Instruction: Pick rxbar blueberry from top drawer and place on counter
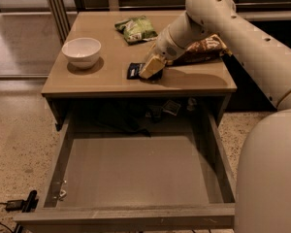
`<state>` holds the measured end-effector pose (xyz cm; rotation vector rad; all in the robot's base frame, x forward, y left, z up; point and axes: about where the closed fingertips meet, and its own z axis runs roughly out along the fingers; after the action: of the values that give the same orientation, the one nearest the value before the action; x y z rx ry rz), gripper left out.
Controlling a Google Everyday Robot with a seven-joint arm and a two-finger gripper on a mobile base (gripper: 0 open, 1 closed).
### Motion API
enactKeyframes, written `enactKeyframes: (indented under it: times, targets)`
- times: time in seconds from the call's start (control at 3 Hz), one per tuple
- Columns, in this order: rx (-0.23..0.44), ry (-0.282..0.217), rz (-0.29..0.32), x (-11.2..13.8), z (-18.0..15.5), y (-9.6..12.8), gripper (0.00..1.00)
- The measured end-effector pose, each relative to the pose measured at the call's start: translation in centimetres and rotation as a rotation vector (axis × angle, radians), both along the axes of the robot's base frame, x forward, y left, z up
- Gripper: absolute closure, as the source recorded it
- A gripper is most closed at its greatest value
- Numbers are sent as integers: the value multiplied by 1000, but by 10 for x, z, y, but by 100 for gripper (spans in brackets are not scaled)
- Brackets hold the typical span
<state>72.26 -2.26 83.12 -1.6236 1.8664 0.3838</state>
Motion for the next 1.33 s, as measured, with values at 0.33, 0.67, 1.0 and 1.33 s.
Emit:
enactKeyframes:
  times: [0.33,0.67,1.0,1.33]
  targets:
    - [0,0,0,0,0,0,84]
    - [0,0,0,0,0,0,61]
    - [0,0,0,0,0,0,38]
    - [0,0,0,0,0,0,14]
